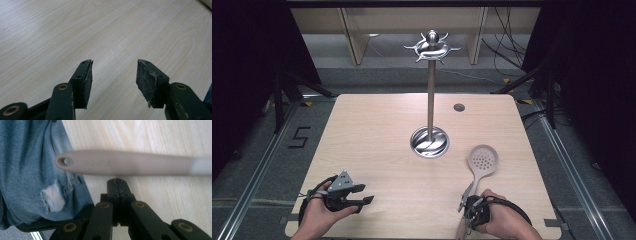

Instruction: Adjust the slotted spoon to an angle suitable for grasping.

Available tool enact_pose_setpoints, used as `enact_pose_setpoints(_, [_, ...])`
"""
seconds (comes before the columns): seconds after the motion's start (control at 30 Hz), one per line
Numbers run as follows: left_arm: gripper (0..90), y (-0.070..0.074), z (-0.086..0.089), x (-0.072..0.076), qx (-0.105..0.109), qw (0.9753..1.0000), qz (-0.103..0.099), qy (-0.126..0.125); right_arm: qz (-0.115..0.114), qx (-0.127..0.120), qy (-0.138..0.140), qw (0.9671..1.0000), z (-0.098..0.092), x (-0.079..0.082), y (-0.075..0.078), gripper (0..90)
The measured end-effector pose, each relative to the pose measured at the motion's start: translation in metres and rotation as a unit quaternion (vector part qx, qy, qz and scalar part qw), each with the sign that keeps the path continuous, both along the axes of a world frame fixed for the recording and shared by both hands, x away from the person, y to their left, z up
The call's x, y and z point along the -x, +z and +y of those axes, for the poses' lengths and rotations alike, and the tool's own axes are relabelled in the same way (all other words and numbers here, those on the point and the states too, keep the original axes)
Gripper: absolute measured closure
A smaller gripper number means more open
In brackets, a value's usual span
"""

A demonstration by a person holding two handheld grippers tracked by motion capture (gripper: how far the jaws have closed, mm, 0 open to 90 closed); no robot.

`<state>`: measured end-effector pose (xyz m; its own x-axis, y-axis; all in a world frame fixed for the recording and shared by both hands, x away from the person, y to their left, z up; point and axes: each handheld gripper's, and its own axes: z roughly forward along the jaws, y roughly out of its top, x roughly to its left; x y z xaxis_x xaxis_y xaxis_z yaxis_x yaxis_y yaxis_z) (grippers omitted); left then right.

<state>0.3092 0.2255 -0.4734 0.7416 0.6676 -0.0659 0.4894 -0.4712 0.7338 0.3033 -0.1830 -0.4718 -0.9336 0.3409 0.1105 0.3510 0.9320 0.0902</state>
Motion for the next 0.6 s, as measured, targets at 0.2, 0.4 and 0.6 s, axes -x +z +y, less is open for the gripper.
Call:
enact_pose_setpoints(0.2, [46.2,0.000,0.000,0.000,0.000,1.0000,-0.001,0.002,0.006,0.005,-0.019,0.9998,0.010,-0.001,-0.001,90.0])
enact_pose_setpoints(0.4, [46.2,0.001,0.000,0.000,0.000,1.0000,-0.002,0.000,0.006,-0.017,-0.003,0.9998,0.015,-0.008,-0.003,90.0])
enact_pose_setpoints(0.6, [46.3,0.001,0.000,0.000,-0.002,1.0000,-0.003,0.000,-0.015,-0.030,-0.022,0.9992,0.029,-0.017,-0.004,90.0])
